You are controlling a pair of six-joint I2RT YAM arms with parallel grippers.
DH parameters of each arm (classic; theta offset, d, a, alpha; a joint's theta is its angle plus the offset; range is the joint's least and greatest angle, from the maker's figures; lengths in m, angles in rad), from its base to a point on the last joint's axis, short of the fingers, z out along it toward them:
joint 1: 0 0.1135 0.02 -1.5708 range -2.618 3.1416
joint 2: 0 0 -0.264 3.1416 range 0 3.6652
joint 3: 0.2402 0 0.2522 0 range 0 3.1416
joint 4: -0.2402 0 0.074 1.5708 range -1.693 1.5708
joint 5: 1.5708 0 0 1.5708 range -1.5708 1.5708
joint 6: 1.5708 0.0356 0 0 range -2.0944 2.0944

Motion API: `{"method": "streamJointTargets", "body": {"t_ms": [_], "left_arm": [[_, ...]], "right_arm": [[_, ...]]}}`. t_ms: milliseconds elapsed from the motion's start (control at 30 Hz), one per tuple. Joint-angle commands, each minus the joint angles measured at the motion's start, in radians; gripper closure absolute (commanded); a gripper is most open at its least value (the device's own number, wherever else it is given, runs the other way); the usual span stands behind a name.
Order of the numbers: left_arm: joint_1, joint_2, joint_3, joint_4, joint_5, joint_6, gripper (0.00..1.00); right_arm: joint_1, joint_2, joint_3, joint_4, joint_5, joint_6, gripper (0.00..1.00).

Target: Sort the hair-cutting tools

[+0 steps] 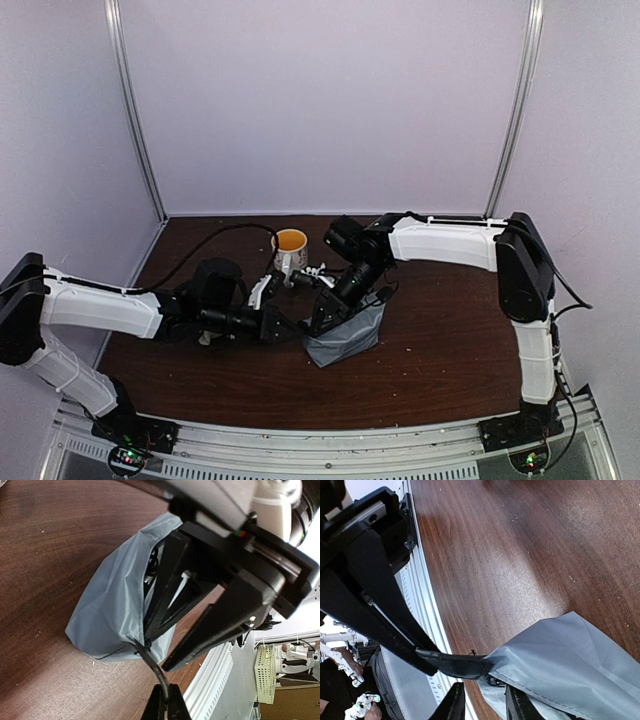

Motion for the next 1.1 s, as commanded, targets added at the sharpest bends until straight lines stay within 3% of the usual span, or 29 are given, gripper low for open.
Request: {"method": "streamJointTargets", "body": {"t_ms": [0, 333, 567, 833, 1000, 1067], "left_arm": [[-0.009, 0.01, 0.04, 0.032, 0.009, 0.032, 1.0], [-0.011, 0.01, 0.039, 0.022, 0.006, 0.043, 1.0], [-0.011, 0.01, 0.034, -0.014, -0.017, 0.052, 1.0], [-0.011, -0.029, 0.051, -0.149, -0.112, 0.097, 1.0], [-0.01, -0.038, 0.043, -0.154, -0.121, 0.103, 1.0], [-0.011, -0.028, 0.042, -0.121, -0.097, 0.102, 1.0]], "right_arm": [[0.003, 0.014, 0.027, 0.005, -0.001, 0.002, 0.74], [0.004, -0.002, 0.033, -0.002, 0.149, -0.007, 0.93], [0.006, -0.062, 0.023, -0.032, 0.249, -0.048, 0.99], [0.0, -0.131, -0.032, -0.064, 0.3, -0.095, 1.0], [-0.006, -0.154, -0.06, -0.068, 0.297, -0.119, 1.0], [0.002, -0.153, -0.058, -0.065, 0.274, -0.121, 0.84]]}}
